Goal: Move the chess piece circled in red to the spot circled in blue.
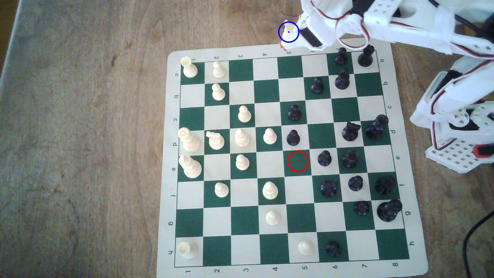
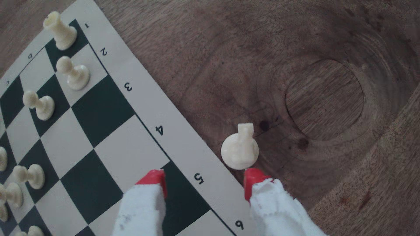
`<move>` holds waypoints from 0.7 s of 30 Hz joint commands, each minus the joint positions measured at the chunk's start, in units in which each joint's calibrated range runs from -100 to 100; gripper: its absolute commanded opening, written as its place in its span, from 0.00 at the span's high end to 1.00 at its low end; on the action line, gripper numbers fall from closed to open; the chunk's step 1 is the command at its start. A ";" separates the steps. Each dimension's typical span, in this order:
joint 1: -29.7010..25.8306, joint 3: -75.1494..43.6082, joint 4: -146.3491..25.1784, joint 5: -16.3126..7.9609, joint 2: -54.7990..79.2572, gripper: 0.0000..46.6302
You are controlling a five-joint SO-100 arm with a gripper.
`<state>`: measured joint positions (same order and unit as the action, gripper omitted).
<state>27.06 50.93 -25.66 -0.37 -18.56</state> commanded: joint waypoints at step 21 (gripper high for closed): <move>-22.02 46.35 23.28 0.49 -64.46 0.76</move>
<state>5.24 90.60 -17.13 -0.51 -72.43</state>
